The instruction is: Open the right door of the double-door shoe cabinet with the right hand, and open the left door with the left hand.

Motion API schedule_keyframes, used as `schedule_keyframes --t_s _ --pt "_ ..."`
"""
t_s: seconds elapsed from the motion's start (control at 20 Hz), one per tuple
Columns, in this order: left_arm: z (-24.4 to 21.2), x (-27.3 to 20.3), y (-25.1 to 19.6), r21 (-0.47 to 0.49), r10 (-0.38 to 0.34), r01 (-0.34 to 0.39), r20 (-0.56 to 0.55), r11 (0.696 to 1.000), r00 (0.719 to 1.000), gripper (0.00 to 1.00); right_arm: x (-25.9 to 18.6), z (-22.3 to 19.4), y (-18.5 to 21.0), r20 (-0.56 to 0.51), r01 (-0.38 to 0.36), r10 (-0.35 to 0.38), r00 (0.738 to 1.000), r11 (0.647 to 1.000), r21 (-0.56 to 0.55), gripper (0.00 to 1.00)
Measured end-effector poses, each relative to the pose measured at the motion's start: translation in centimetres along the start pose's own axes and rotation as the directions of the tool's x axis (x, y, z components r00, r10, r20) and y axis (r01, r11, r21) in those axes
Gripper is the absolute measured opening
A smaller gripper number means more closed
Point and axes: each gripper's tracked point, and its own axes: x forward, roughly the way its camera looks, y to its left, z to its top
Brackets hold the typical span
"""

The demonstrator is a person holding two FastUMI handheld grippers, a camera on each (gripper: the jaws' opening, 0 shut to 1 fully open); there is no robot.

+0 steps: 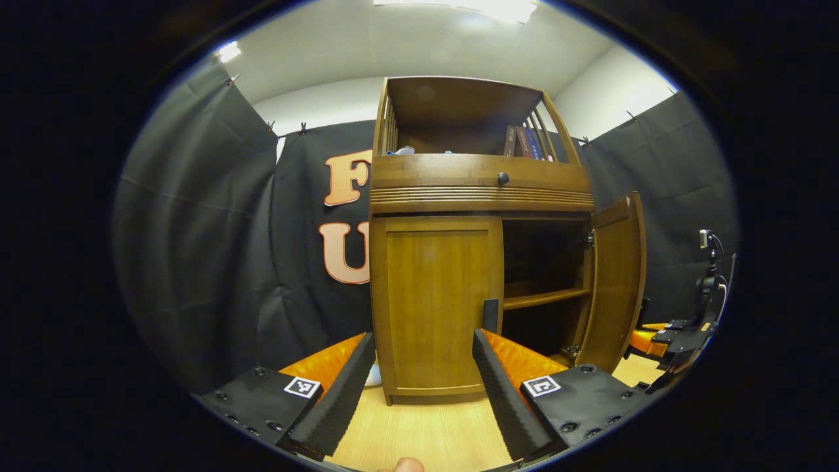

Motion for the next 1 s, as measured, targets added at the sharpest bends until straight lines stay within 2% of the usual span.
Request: schedule_keyframes --t_s 0.05,0.1,0.15,0.2,0.25,0.3,0.35,0.4,0.45,0.9,1.0 --pt "0.0 0.0 -0.3 -0.006 -0.004 0.004 -0.002 1.0 1.0 0.99 -0.2 0.2 -0.9 0.003 0.021 -0.021 1.0 1.0 -0.01 0.07" --pt "-0.2 0.1 -0.6 -0.011 -0.008 0.008 -0.004 1.0 1.0 0.99 -0.4 0.1 -2.1 0.004 0.039 -0.039 0.999 0.999 -0.014 0.1" --pt "-0.2 0.2 -0.9 -0.016 -0.01 0.01 -0.007 1.0 1.0 0.99 -0.6 0.1 -3.1 0.005 0.053 -0.053 0.999 0.998 -0.014 0.04" --pt "-0.2 0.1 -1.3 -0.018 -0.013 0.013 -0.009 1.0 1.0 0.94 -0.7 0.2 -4.0 0.004 0.066 -0.066 0.998 0.998 -0.012 0.02" --pt "-0.3 0.1 -1.6 -0.019 -0.016 0.016 -0.012 1.0 1.0 0.96 -0.8 0.2 -4.9 0.005 0.074 -0.074 0.997 0.997 -0.009 0.01" --pt "-0.2 0.0 -2.0 -0.019 -0.018 0.018 -0.014 1.0 1.0 0.94 -0.7 0.1 -5.5 0.004 0.073 -0.073 0.997 0.997 -0.009 0.0" --pt "-0.1 0.0 -2.3 -0.016 -0.019 0.019 -0.014 1.0 1.0 0.96 -0.8 0.2 -6.0 0.002 0.065 -0.065 0.998 0.998 -0.007 0.0" --pt "0.0 -0.1 -2.6 -0.014 -0.02 0.019 -0.012 1.0 1.0 0.99 -0.7 0.1 -6.5 -0.001 0.057 -0.057 0.998 0.998 -0.006 0.05" --pt "0.1 -0.1 -2.8 -0.012 -0.02 0.019 -0.009 1.0 1.0 0.99 -0.6 0.1 -7.2 -0.003 0.051 -0.051 0.999 0.999 -0.007 0.0" --pt "0.3 0.0 -4.9 0.007 -0.005 0.005 -0.008 1.0 1.0 0.96 -0.5 0.2 -10.9 0.007 -0.033 0.033 0.999 0.999 0.025 0.0" --pt "0.3 0.0 -5.5 0.009 -0.004 0.004 -0.008 1.0 1.0 0.99 -0.3 0.1 -11.4 0.01 -0.053 0.053 0.999 0.998 0.03 0.0"
